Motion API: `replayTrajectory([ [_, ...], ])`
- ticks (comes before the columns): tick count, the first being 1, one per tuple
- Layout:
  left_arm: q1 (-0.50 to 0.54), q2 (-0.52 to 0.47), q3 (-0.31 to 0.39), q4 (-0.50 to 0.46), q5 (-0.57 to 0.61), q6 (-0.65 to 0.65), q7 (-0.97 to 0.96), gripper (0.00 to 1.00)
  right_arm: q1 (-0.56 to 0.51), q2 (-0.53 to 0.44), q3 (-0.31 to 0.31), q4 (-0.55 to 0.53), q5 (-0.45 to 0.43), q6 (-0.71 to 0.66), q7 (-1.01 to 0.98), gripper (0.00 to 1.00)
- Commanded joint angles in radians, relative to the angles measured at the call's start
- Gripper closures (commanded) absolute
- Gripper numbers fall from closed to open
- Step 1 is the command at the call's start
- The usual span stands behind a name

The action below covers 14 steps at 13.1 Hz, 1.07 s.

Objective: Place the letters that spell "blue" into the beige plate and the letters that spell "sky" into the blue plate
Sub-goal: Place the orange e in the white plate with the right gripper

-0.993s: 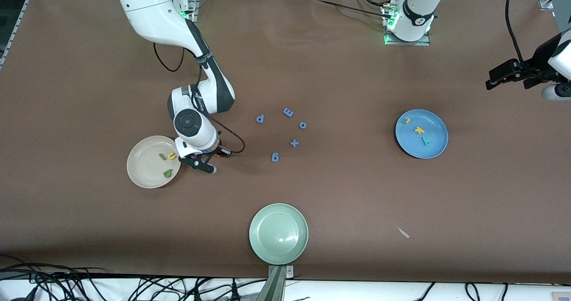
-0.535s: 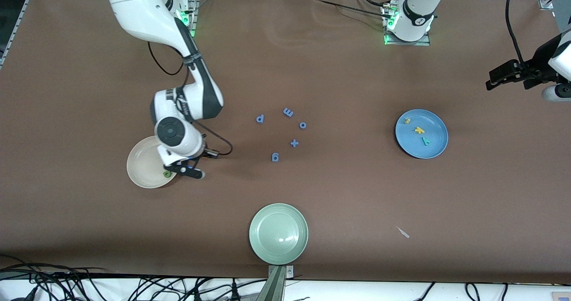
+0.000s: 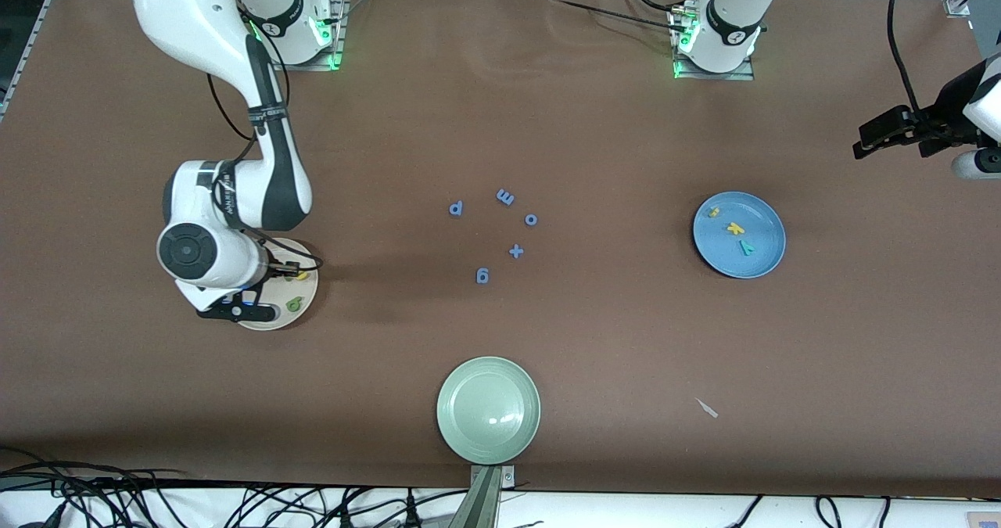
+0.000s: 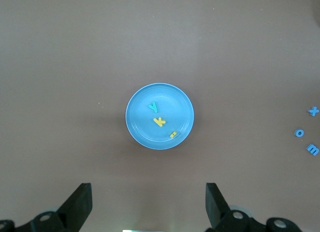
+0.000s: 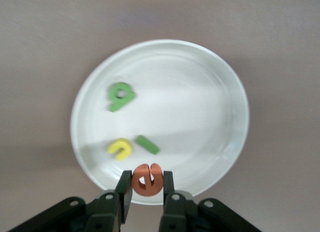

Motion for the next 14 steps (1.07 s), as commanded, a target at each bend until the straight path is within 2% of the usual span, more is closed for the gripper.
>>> replayTrajectory([
  [1, 0.008, 0.011, -0.002, 0.026, -0.013, -0.011, 0.022, 0.0, 0.011, -0.041, -0.008, -0.073, 0.014, 0.057, -0.05, 0.46],
  [2, 0.008, 0.011, -0.002, 0.026, -0.014, -0.011, 0.022, 0.0, 0.011, -0.046, -0.01, -0.069, 0.014, 0.054, -0.052, 0.32],
  [5, 0.008, 0.011, -0.002, 0.026, -0.013, -0.011, 0.022, 0.0, 0.01, -0.052, -0.014, -0.023, 0.014, 0.039, -0.047, 0.17],
  [6, 0.008, 0.011, -0.002, 0.025, -0.013, -0.011, 0.022, 0.0, 0.011, -0.052, -0.013, 0.011, 0.014, 0.01, -0.043, 0.05],
  [7, 0.008, 0.011, -0.002, 0.025, -0.013, -0.011, 0.022, 0.0, 0.01, -0.052, -0.015, 0.055, 0.011, -0.033, -0.044, 0.01],
  [11, 0.008, 0.011, -0.004, 0.026, -0.014, -0.009, 0.023, 0.0, 0.002, -0.054, -0.065, 0.239, 0.036, -0.259, -0.049, 0.0],
  [14, 0.007, 0.011, -0.002, 0.028, -0.014, -0.006, 0.023, 0.0, 0.0, -0.104, -0.062, 0.269, 0.08, -0.299, -0.055, 0.0],
])
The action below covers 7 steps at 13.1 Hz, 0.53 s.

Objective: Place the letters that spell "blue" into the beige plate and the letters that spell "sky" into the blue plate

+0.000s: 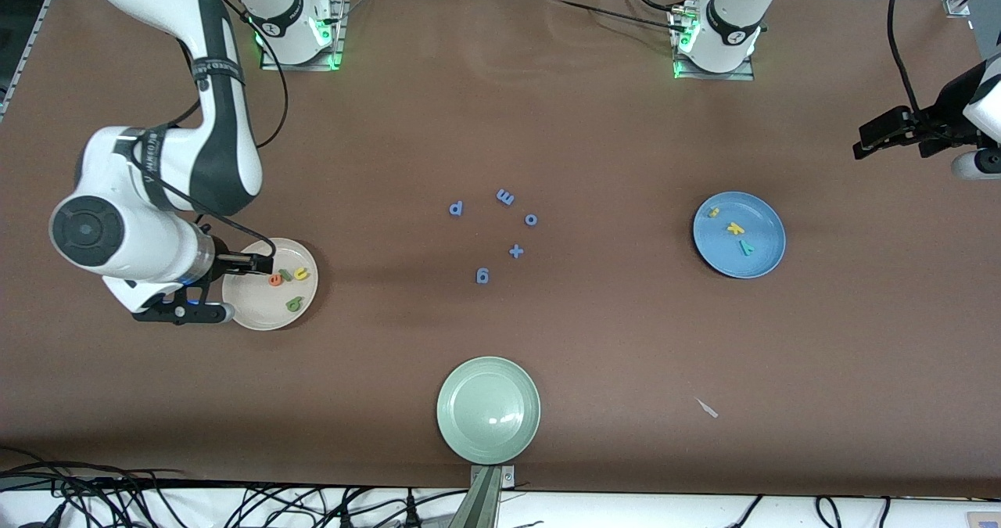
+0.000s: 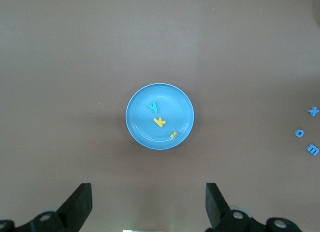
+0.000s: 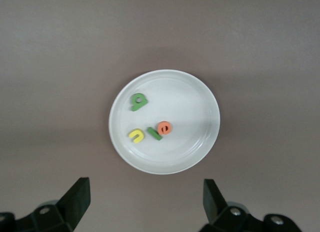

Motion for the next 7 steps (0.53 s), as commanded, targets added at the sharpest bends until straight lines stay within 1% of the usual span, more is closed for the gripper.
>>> replayTrajectory([
  [1, 0.006, 0.012, -0.002, 0.027, -0.014, -0.005, 0.022, 0.0, 0.001, -0.056, 0.005, 0.02, 0.026, -0.046, -0.016, 0.0],
  [3, 0.008, 0.012, -0.002, 0.027, -0.014, -0.006, 0.024, 0.0, 0.017, -0.125, 0.01, 0.02, 0.022, -0.101, -0.007, 0.0],
  [4, 0.006, 0.012, -0.004, 0.025, -0.014, -0.006, 0.025, 0.0, 0.02, -0.201, 0.022, -0.008, 0.011, -0.123, -0.005, 0.0],
  [5, 0.004, 0.012, -0.004, 0.025, -0.014, -0.006, 0.032, 0.0, 0.003, -0.262, 0.048, -0.034, 0.006, -0.146, -0.01, 0.0],
  [6, 0.004, 0.012, -0.004, 0.025, -0.014, -0.006, 0.033, 0.0, -0.065, -0.302, 0.091, -0.042, -0.003, -0.164, -0.017, 0.0],
  [7, 0.004, 0.012, -0.004, 0.025, -0.014, -0.006, 0.042, 0.0, -0.159, -0.335, 0.193, -0.045, -0.027, -0.178, -0.017, 0.0],
])
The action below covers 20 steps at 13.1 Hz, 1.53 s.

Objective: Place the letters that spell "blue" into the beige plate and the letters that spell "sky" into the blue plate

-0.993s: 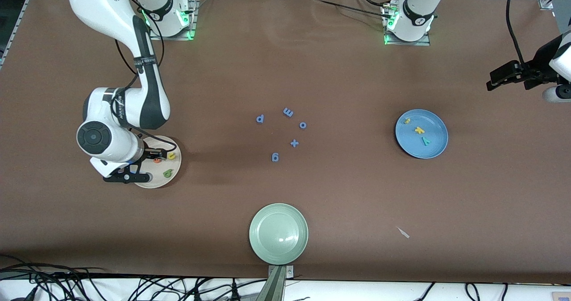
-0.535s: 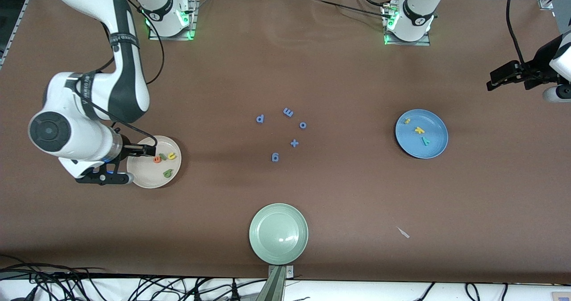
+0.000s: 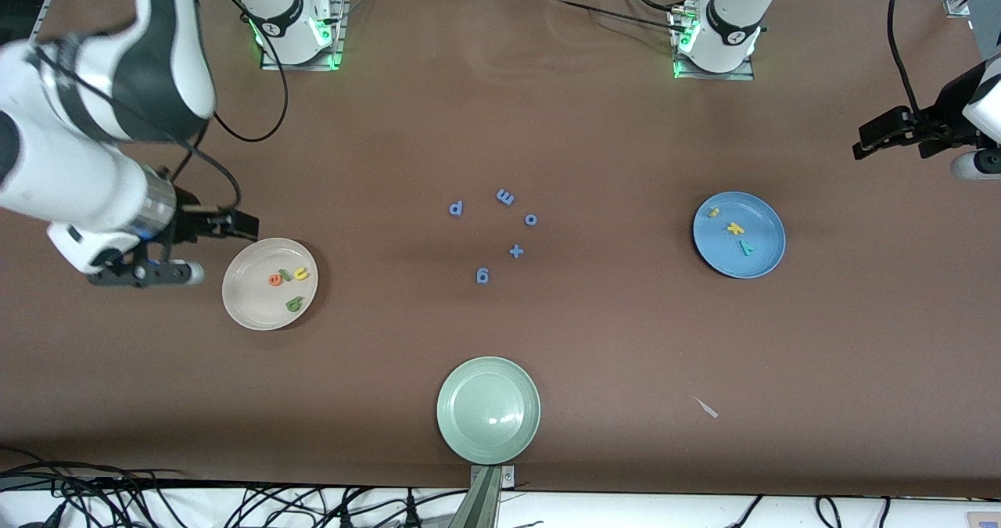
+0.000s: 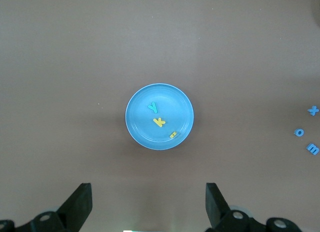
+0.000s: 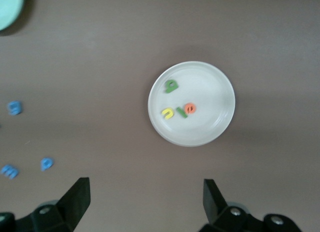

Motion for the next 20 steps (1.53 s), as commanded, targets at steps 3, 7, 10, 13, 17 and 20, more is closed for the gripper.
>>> replayTrajectory([
  [3, 0.002, 0.01, -0.004, 0.024, -0.013, -0.006, 0.042, 0.0, -0.411, -0.201, 0.436, -0.146, -0.135, -0.015, -0.007, 0.0],
  [7, 0.005, 0.017, -0.004, 0.024, -0.011, -0.006, 0.044, 0.0, -0.417, -0.215, 0.438, -0.133, -0.137, -0.021, -0.019, 0.0],
  [10, 0.006, 0.019, -0.001, 0.026, -0.005, -0.003, 0.05, 0.0, -0.413, -0.214, 0.448, -0.128, -0.184, -0.021, -0.017, 0.0],
  [13, -0.007, 0.036, -0.005, 0.059, 0.053, -0.003, 0.062, 0.0, -0.413, -0.22, 0.442, -0.13, -0.217, -0.082, -0.019, 0.0],
  [17, -0.009, 0.039, -0.008, 0.063, 0.039, -0.005, 0.048, 0.0, -0.414, -0.241, 0.428, -0.128, -0.218, -0.09, -0.017, 0.0],
  [20, -0.011, 0.039, -0.01, 0.063, 0.038, -0.003, 0.051, 0.0, -0.422, -0.232, 0.425, -0.113, -0.217, -0.088, -0.019, 0.0],
])
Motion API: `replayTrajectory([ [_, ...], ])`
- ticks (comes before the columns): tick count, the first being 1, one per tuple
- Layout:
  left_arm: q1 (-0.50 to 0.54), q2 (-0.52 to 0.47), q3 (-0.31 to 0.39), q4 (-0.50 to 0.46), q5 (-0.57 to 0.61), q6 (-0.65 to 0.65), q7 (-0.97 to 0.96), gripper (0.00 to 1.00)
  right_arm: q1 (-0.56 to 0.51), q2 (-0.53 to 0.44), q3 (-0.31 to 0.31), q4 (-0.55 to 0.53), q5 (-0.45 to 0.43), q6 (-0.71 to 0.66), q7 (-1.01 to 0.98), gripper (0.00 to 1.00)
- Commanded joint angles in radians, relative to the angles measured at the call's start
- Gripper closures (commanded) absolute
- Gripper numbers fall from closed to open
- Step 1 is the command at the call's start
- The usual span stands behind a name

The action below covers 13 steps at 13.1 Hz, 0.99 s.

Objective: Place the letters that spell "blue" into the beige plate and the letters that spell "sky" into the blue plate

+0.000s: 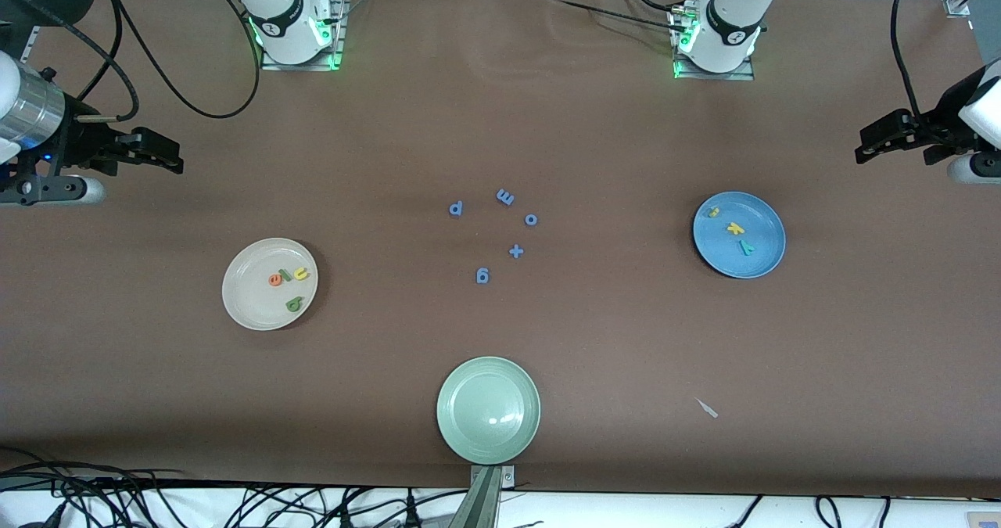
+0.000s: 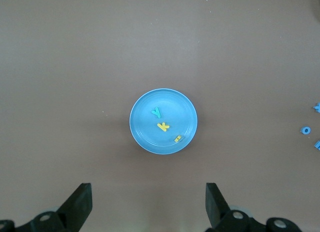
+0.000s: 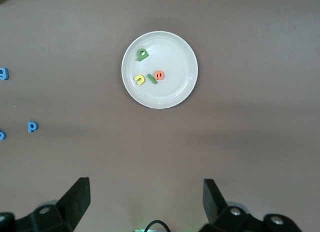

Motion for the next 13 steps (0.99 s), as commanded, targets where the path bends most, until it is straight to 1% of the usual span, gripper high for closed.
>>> replayTrajectory([
  [1, -0.007, 0.018, -0.003, 0.034, 0.008, -0.01, 0.012, 0.0, -0.012, -0.004, 0.006, 0.01, -0.018, -0.006, -0.017, 0.0],
  [3, -0.008, 0.018, -0.003, 0.034, -0.002, -0.01, 0.012, 0.0, -0.005, -0.001, 0.009, 0.01, -0.043, -0.005, -0.017, 0.0],
  [13, -0.006, 0.024, -0.003, 0.034, -0.002, -0.01, 0.018, 0.0, -0.004, 0.012, 0.012, 0.021, -0.043, -0.002, -0.015, 0.0],
])
